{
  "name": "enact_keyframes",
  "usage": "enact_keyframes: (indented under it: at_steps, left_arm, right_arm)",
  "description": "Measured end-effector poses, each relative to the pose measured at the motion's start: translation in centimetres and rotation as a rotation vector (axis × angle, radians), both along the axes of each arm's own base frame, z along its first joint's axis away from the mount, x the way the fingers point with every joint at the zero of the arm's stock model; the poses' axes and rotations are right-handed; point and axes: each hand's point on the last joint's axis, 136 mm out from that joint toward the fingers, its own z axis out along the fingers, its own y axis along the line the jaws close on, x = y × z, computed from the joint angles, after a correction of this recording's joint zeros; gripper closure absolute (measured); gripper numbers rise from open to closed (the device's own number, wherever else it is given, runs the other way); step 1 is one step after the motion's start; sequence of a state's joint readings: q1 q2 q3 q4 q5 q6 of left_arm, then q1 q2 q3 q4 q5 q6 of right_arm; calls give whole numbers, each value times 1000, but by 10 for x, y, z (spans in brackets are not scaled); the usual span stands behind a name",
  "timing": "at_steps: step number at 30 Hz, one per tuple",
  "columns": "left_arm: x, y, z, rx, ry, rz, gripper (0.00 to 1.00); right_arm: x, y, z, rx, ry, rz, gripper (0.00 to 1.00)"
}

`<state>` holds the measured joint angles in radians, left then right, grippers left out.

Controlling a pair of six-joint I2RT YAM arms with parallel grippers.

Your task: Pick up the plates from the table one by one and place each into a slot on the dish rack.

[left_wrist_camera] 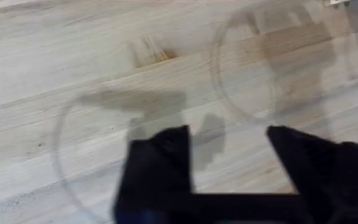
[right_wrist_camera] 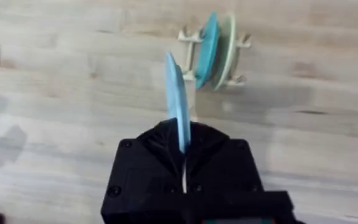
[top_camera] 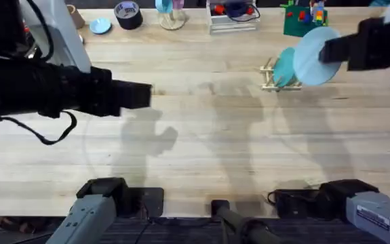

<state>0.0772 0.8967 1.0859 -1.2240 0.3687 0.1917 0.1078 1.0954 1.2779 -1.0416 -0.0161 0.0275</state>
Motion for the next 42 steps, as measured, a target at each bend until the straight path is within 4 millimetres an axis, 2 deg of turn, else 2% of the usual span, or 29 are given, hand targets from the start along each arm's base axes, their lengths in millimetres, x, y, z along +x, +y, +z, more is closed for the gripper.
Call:
enact_keyframes:
  at_steps: [1, 2, 3, 7, 15, 27, 42]
  left_arm:
    - [0, 0, 0, 0, 0, 0, 116]
    - [0, 0, 0, 0, 1, 1, 36]
    - [0, 0, 0, 1, 1, 2, 14]
    - [0, 3, -1, 15, 1, 9, 8]
    - [-1, 5, -2, 25, 10, 15, 7]
    - [-3, 5, -3, 25, 18, 16, 8]
    - [-3, 5, -4, 27, 18, 17, 8]
  right_arm:
    - [1, -1, 5, -10, -14, 2, 971]
    - [3, -2, 9, -17, -27, 3, 971]
    - [4, -3, 13, -26, -38, 4, 971]
    - [12, -6, 22, -46, -57, 4, 971]
    - [30, -9, 21, -75, -17, -12, 972]
    - [45, -27, 40, -175, 15, -78, 972]
    - [47, -30, 43, -189, 8, -89, 972]
